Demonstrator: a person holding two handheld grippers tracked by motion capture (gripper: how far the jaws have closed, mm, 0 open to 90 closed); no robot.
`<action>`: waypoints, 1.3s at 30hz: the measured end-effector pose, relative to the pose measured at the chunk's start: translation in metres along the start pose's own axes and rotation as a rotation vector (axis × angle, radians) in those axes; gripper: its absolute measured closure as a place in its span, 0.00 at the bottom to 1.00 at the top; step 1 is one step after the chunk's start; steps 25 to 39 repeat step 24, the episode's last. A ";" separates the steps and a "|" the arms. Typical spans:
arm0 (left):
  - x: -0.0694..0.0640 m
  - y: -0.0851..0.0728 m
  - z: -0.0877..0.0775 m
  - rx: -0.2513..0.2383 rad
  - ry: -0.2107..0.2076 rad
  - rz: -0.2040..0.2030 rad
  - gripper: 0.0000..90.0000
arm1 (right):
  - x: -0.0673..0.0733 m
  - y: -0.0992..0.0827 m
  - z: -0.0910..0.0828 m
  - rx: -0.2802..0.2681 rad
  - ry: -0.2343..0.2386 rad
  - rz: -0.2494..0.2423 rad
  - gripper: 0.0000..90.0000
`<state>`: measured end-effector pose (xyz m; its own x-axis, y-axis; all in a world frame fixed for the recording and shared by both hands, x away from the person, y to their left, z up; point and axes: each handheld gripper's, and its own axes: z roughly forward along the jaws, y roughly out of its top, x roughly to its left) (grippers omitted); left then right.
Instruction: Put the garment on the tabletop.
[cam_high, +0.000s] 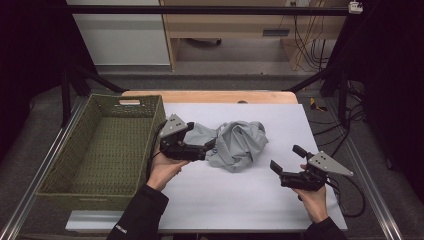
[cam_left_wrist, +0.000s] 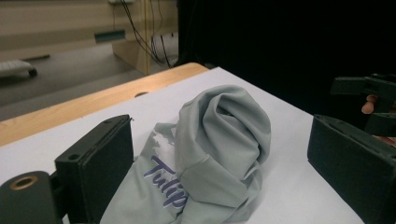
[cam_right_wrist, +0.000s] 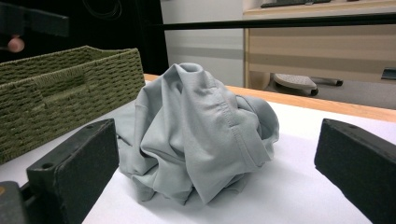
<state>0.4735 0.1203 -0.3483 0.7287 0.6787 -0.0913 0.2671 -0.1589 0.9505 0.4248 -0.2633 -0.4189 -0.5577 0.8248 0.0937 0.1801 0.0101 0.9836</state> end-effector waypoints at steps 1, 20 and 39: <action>-0.002 -0.009 -0.005 -0.018 0.025 0.015 0.07 | -0.001 -0.001 0.000 0.000 0.000 -0.023 0.01; -0.003 -0.062 -0.027 -0.072 0.032 0.025 0.05 | -0.001 -0.002 -0.002 -0.002 -0.002 -0.002 0.01; 0.001 -0.065 -0.032 -0.085 0.041 0.006 0.04 | -0.003 -0.002 -0.002 -0.010 0.001 -0.002 0.01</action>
